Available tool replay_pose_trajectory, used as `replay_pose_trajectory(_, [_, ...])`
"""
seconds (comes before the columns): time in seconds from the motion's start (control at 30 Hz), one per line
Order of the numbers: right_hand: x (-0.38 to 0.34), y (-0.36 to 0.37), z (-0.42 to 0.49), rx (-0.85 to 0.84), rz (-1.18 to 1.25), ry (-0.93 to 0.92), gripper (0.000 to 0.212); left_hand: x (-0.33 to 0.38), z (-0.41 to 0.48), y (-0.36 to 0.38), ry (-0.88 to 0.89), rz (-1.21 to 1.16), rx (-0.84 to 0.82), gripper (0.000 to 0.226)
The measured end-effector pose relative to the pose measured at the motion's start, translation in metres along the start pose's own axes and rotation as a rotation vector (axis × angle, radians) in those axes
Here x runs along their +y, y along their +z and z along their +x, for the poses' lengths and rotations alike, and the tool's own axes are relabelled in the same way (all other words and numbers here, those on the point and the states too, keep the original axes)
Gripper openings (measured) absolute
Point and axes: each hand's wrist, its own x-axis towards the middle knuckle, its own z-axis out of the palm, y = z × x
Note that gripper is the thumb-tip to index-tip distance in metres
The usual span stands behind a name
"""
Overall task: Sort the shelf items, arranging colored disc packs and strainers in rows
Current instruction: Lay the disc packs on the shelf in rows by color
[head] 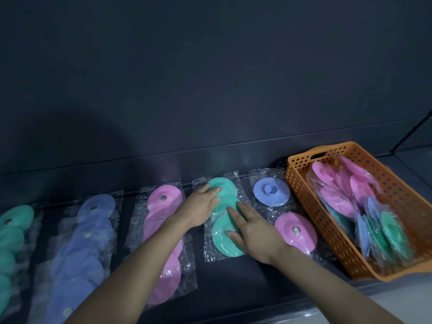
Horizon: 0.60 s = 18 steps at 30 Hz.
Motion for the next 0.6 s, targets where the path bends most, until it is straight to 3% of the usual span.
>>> replay_pose_trajectory(0.3, [0.0,0.004,-0.014,0.035,0.004,-0.012,0.079,0.004,-0.02,0.005,0.021,0.052,0.012,0.053])
replay_pose_trajectory(0.5, [0.001,-0.004,-0.019,0.073,0.018,-0.05,0.077,0.016,-0.028,0.0,-0.089,0.07,0.266,0.042])
replay_pose_trajectory(0.6, [0.002,-0.006,-0.02,0.078,0.004,-0.072,0.074,0.016,-0.026,-0.002,-0.134,0.112,0.289,0.035])
